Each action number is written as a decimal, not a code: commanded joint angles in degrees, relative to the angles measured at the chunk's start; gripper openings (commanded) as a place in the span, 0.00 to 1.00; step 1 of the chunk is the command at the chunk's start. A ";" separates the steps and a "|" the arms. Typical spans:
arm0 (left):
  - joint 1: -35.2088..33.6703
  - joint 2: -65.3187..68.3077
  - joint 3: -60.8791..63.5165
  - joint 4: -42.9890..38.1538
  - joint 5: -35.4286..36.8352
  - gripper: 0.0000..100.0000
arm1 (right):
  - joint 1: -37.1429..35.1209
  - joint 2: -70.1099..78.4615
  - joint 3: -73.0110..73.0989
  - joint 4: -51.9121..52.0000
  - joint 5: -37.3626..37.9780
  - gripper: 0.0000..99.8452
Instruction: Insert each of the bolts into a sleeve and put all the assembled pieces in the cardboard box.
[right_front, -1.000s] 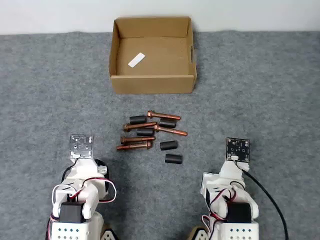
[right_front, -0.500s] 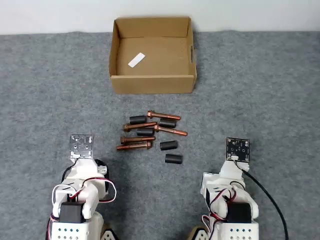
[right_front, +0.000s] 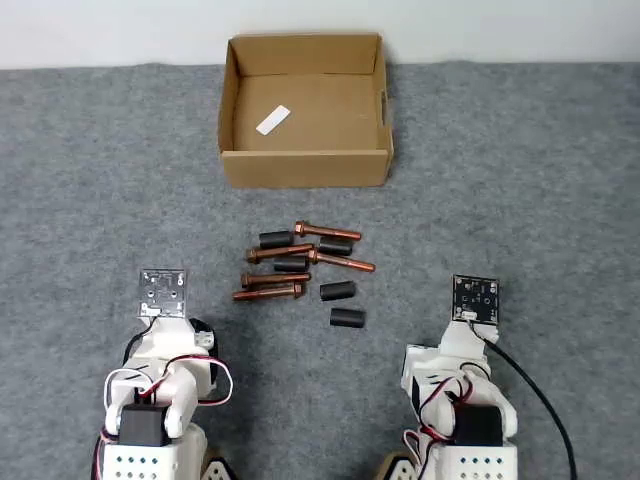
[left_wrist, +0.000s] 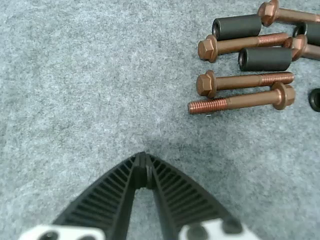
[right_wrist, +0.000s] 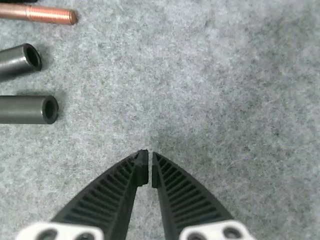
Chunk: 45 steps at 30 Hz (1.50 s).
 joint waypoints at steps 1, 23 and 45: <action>-0.18 -0.35 -0.40 -0.09 0.18 0.01 | 0.40 -0.57 1.05 0.48 0.35 0.01; -0.18 -0.35 -0.40 -0.09 0.18 0.01 | 0.40 -0.57 1.05 0.48 0.35 0.01; -0.18 -0.35 -0.40 -0.09 0.18 0.01 | 2.95 -0.57 -5.71 -0.31 0.26 0.01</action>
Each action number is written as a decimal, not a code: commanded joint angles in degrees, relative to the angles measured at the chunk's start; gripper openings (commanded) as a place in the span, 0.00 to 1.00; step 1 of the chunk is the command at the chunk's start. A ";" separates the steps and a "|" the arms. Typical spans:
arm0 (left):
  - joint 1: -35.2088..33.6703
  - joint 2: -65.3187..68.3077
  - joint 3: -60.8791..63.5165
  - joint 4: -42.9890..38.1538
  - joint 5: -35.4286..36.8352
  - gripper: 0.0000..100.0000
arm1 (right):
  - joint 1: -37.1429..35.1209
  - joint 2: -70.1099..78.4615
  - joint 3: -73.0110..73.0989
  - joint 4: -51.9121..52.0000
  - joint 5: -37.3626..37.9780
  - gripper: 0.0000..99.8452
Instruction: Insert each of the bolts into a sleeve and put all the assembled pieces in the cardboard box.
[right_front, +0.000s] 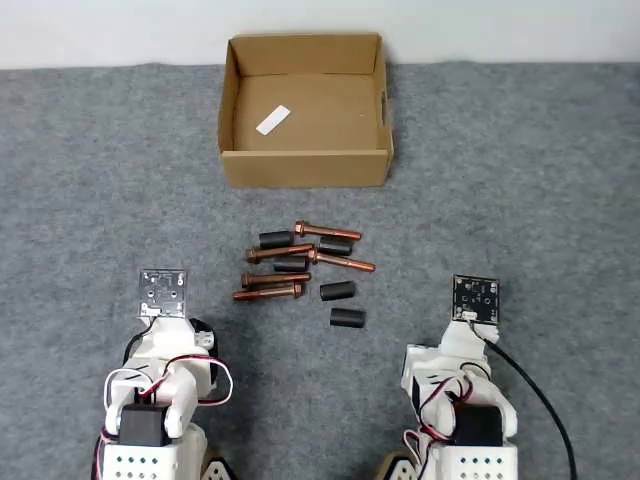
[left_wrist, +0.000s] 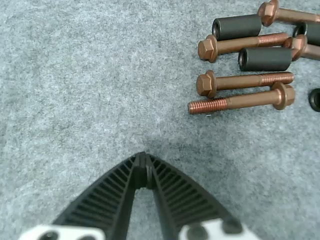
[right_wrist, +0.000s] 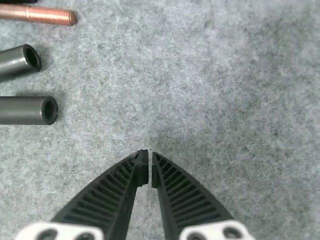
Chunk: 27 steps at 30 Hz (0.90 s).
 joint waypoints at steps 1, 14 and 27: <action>-0.18 -0.35 -0.40 -0.09 0.18 0.01 | 2.68 -0.57 -8.00 0.92 0.35 0.01; -0.18 -0.35 -0.40 -0.09 0.18 0.01 | 0.31 21.76 -34.02 5.93 5.63 0.01; -0.18 -0.35 -0.40 -0.09 0.18 0.01 | -16.04 55.25 -52.31 6.20 36.04 0.01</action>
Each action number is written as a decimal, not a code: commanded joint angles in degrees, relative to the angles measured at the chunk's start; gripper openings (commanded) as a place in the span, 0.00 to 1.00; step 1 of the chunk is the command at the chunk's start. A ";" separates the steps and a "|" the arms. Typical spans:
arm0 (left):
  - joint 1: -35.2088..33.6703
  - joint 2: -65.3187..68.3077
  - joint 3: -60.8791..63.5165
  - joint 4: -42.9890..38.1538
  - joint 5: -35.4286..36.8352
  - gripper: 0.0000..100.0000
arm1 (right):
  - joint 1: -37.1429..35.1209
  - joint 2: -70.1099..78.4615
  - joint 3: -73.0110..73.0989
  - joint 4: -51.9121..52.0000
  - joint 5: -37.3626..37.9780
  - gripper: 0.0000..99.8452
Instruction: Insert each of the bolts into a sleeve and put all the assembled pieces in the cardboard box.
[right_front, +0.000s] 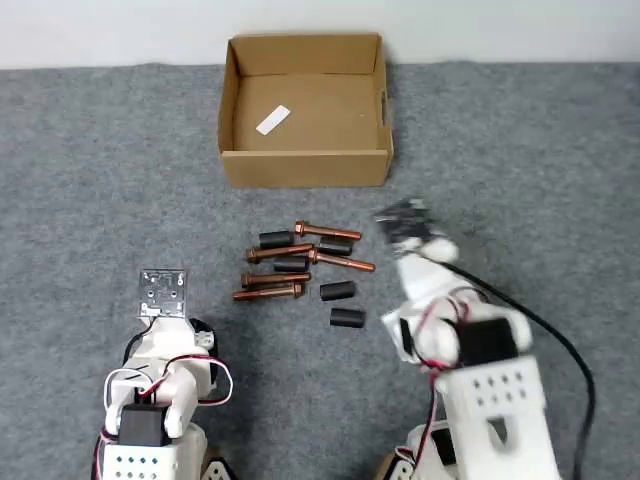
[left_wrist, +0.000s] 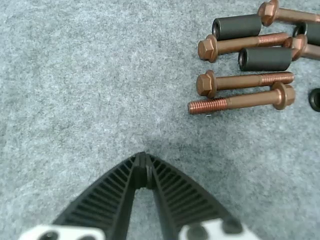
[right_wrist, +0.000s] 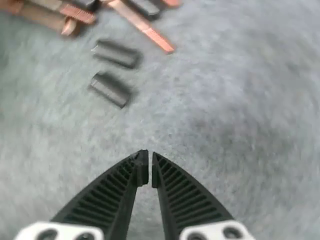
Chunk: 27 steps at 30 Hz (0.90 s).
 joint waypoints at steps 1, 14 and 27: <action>-0.18 -0.35 -0.40 -0.09 0.18 0.01 | -3.03 5.49 -4.31 -0.22 12.04 0.01; -0.18 -0.35 -0.40 -0.09 0.18 0.01 | -17.54 20.18 -10.64 0.31 20.13 0.11; -0.18 -0.35 -0.40 -0.09 0.18 0.01 | -15.52 49.10 -36.75 12.18 27.96 0.24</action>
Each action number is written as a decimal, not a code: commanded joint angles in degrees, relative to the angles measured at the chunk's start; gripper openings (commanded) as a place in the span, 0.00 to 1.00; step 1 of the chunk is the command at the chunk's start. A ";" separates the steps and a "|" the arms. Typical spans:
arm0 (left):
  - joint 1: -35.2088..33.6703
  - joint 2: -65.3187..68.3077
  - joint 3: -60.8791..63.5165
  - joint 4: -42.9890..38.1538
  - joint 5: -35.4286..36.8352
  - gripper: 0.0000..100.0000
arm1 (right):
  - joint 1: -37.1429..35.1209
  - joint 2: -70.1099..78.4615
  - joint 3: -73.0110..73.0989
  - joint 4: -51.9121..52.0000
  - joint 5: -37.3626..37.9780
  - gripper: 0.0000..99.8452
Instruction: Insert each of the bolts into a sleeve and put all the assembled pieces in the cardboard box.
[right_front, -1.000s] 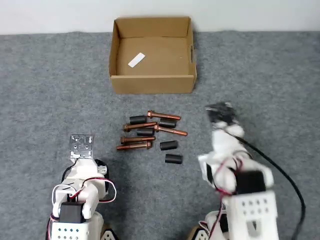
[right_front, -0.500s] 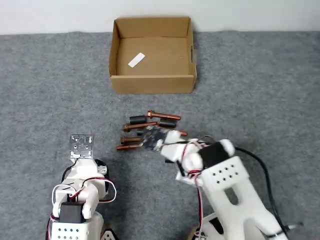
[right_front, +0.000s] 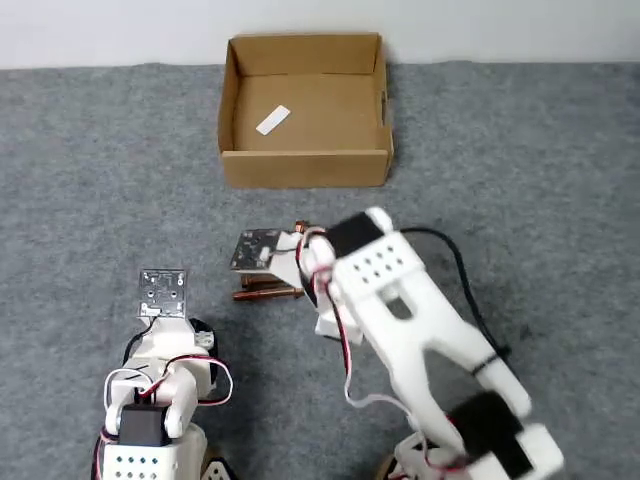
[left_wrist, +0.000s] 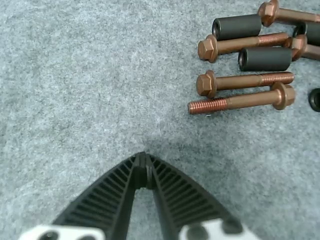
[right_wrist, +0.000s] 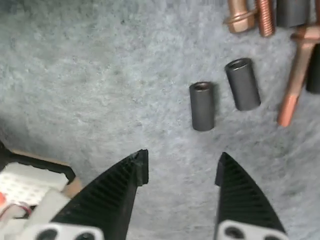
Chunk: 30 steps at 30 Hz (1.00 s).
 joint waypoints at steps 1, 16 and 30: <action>-0.18 -0.35 -0.40 -0.09 0.18 0.01 | 3.38 4.44 -6.15 0.84 3.96 0.24; -0.18 -0.35 -0.40 -0.09 0.18 0.01 | 4.18 19.12 -7.91 -9.10 5.01 0.24; -0.18 -0.35 -0.40 -0.09 0.18 0.01 | 3.30 31.08 -8.26 -16.48 5.10 0.02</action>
